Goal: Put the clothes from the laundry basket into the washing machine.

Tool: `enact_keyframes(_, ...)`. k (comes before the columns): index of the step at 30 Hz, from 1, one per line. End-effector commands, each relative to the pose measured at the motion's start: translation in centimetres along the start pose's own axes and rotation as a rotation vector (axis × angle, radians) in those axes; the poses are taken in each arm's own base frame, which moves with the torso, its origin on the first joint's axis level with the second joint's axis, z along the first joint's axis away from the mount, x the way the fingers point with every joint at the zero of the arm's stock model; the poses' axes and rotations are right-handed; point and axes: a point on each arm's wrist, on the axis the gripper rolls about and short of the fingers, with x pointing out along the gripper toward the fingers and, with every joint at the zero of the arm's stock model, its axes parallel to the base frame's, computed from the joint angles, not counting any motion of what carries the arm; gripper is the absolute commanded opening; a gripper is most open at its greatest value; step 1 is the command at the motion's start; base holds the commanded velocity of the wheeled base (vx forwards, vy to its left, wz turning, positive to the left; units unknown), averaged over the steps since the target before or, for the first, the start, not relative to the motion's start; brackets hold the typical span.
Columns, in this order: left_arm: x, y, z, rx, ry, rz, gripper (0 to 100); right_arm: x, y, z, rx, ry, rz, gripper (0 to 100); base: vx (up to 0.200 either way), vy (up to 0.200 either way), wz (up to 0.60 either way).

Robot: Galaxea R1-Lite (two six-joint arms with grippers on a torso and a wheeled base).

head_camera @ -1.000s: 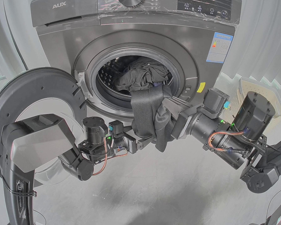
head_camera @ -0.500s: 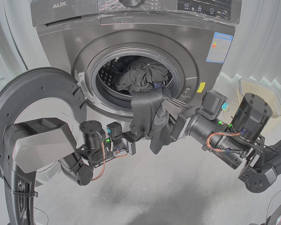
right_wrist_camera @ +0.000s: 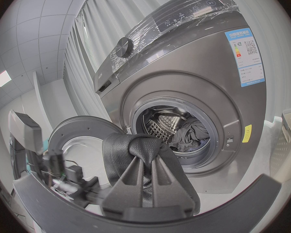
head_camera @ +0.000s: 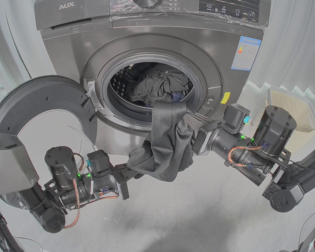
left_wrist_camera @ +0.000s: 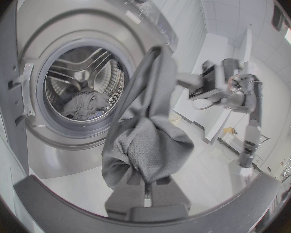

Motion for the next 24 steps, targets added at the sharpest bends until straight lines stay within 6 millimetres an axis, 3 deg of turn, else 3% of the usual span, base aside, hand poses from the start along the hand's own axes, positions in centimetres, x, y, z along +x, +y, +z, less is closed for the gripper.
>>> enact_keyframes(1, -3.6, -2.9, 3.3, 0.039, -0.094, -0.075, 0, 0.3, -0.7, -0.8, -0.008, 0.025, -0.024, 0, 0.0, 0.0, 0.0)
enact_keyframes(10, -4.4, -3.4, 5.7, 0.029, -0.184, -0.111, 0, 1.5, -1.6, -3.5, -0.015, 0.072, -0.048, 0, 0.0, 0.0, 0.0)
enact_keyframes(17, -4.9, -3.7, 8.1, -0.012, -0.277, -0.132, 0, 1.6, -1.5, -4.4, -0.012, 0.09, -0.043, 0, 0.0, 0.0, 0.0)
enact_keyframes(18, -4.9, -3.8, 8.5, -0.021, -0.292, -0.134, 0, 1.5, -1.4, -4.5, -0.012, 0.093, -0.042, 100, 0.0, 0.0, 0.0)
enact_keyframes(24, -4.4, -3.5, 10.0, -0.033, -0.355, -0.117, 0, 0.2, -1.1, -6.0, -0.024, 0.169, -0.032, 100, 0.0, 0.0, 0.0)
